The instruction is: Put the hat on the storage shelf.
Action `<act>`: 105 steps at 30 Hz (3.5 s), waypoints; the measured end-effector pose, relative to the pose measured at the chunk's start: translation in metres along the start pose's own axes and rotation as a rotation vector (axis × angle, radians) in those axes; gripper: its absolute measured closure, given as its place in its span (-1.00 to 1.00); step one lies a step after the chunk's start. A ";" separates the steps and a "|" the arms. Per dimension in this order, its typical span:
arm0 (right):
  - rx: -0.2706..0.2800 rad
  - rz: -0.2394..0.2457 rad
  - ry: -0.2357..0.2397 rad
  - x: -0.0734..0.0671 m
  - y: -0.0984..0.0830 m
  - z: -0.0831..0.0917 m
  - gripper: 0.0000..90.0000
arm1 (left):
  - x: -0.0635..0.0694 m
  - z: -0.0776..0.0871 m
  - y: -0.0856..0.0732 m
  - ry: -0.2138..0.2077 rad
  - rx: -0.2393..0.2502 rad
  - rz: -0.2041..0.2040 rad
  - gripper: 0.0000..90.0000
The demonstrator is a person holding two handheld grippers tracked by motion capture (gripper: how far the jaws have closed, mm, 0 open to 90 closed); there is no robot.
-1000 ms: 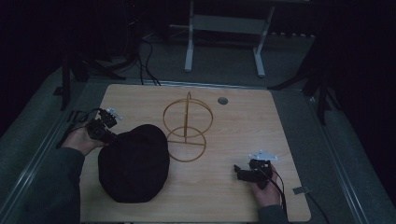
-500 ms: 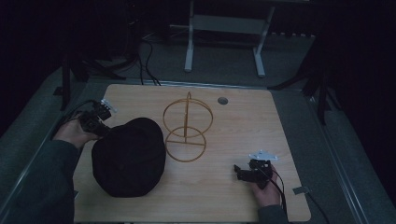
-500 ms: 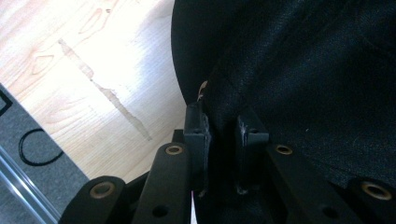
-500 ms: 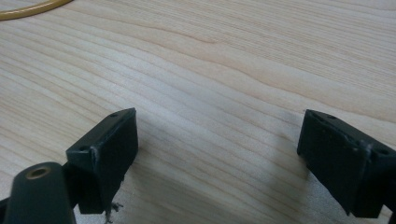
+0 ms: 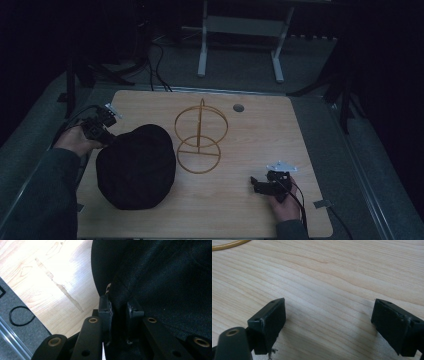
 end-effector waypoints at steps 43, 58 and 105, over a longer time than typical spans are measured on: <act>0.000 0.002 0.000 0.000 0.000 0.000 -0.73 | -0.012 0.061 0.010 0.039 0.016 0.008 0.72; 0.000 0.003 0.000 0.000 0.000 0.000 -0.73 | -0.017 0.087 0.016 0.052 0.061 0.023 0.72; 0.002 0.003 0.000 0.000 0.000 0.000 -0.73 | -0.003 0.132 0.062 0.048 0.070 -0.049 0.71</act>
Point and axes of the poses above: each handheld gripper's, and its own axes: z roughly backward along the jaws, y roughly out of its top, x roughly to its right, the point moved 8 cm from there along -z, roughly forward along the jaws, and after that the axes turned 5 degrees about -x, right-handed, at the moved point
